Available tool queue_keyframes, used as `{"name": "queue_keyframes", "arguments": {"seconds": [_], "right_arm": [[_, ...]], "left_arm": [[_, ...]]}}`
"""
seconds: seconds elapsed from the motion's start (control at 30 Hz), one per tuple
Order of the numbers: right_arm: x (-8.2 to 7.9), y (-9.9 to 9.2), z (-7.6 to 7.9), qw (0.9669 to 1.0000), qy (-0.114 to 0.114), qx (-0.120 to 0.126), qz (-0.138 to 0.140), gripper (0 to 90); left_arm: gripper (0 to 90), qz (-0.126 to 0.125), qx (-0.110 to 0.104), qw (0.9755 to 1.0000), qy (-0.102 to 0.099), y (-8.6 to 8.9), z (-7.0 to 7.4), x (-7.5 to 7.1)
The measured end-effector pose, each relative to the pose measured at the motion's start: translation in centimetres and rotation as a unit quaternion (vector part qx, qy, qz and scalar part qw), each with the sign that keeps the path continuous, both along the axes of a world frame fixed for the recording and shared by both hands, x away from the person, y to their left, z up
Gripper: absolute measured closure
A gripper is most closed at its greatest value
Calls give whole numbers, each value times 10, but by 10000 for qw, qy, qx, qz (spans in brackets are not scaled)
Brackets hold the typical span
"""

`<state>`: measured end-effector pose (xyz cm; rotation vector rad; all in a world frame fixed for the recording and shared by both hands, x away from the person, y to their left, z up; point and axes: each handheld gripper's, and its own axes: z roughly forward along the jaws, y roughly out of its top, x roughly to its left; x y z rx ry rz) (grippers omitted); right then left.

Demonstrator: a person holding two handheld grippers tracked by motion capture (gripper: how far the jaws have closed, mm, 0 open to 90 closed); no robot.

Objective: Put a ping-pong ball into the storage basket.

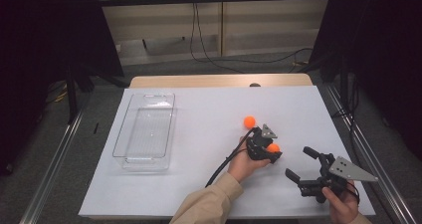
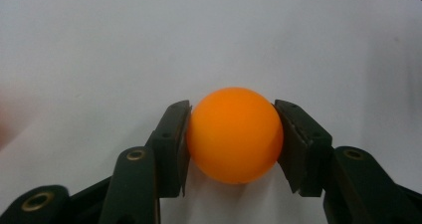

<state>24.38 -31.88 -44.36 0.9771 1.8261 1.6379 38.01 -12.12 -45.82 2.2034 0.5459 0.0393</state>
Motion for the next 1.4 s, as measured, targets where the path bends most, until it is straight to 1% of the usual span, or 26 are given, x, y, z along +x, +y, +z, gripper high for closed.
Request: {"name": "queue_keyframes", "arguments": {"seconds": [0.13,0.17,0.37,0.47,0.63,0.77,0.83,0.9,0.97,1.03,1.13,1.2,1.4], "right_arm": [[0,0,0,10000,1,-1,4,11],[0,0,0,10000,1,-3,3,11],[0,0,0,10000,2,-2,1,11],[0,0,0,10000,2,-3,-2,11],[0,0,0,10000,-3,-4,-7,11],[0,0,0,10000,-11,-9,0,11],[0,0,0,10000,-4,-8,1,11],[0,0,0,10000,-7,-9,-2,11],[0,0,0,10000,-3,-9,-3,11],[0,0,0,10000,0,-8,0,11],[0,0,0,10000,-6,-12,-2,11],[0,0,0,10000,-7,-13,-6,11],[0,0,0,10000,0,-14,-3,11]], "left_arm": [[508,8,28,10000,3,2,3,0],[508,14,-7,10000,13,2,3,0],[508,10,9,10000,53,5,5,-1],[508,-9,21,10000,42,7,6,0],[508,41,-5,10000,62,10,8,0],[508,6,37,10000,71,13,9,0],[508,63,-16,9999,85,14,10,-1],[509,63,-29,9999,88,16,11,-1],[509,53,-16,10000,78,17,11,-1],[509,37,12,9999,110,19,11,-1],[509,35,5,9999,115,23,13,-1],[509,87,-13,9999,139,25,15,-1],[509,136,-50,9997,173,31,19,1]]}}
